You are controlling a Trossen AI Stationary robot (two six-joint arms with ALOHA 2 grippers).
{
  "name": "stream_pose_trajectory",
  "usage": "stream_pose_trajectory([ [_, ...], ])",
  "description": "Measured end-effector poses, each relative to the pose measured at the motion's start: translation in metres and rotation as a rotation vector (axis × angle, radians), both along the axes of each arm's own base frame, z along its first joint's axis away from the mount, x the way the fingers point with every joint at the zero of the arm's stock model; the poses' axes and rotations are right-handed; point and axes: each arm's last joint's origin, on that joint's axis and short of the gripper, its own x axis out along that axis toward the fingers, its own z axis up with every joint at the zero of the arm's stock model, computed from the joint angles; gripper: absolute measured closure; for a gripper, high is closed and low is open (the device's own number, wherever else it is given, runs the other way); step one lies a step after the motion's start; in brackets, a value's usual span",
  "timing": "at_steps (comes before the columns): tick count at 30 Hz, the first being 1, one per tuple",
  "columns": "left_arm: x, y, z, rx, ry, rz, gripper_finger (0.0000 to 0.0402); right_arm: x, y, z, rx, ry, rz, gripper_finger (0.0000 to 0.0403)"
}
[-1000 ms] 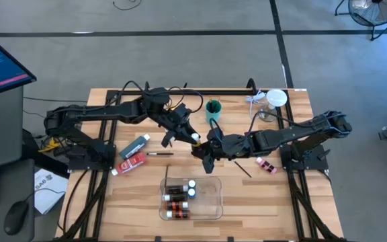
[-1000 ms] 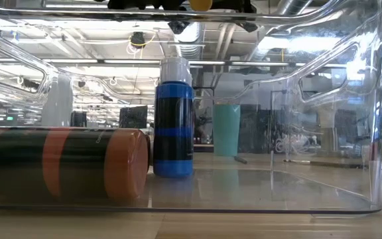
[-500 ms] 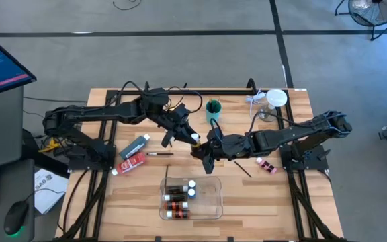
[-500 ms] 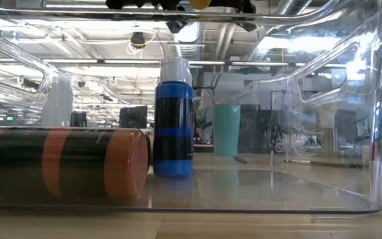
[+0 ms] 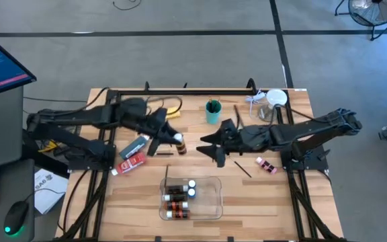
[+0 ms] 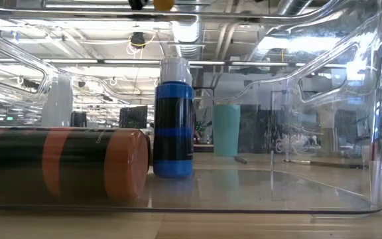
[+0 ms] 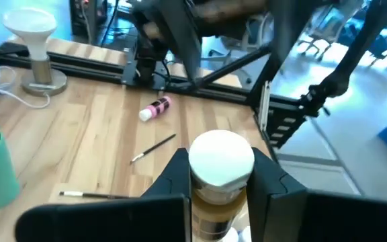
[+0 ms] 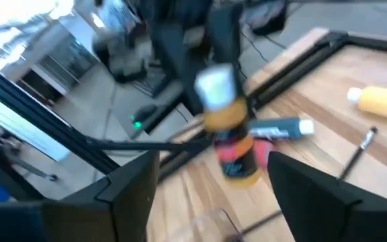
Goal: Pick & Place Paint Supplies
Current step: Put the dark yellow paint bottle into the transparent bin
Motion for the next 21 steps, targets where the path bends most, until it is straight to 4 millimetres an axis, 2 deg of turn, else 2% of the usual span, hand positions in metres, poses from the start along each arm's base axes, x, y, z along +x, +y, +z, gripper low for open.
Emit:
stream_pose_trajectory([
  [6,-0.013,-0.055,-0.015,0.088,0.012,0.076,0.0371,-0.016,0.005,0.011,-0.001,-0.011,0.049,0.0127],
  [12,-0.018,-0.104,-0.037,-0.038,-0.056,0.203,0.0371,-0.037,0.014,0.014,-0.056,0.066,0.156,0.0127],
  [15,-0.014,-0.129,-0.052,-0.067,-0.054,0.288,0.0371,-0.043,0.018,0.012,-0.079,0.109,0.182,0.0127],
  [21,0.009,-0.169,-0.078,-0.056,-0.061,0.322,0.0371,-0.050,0.027,0.004,-0.184,0.192,0.244,0.0127],
])
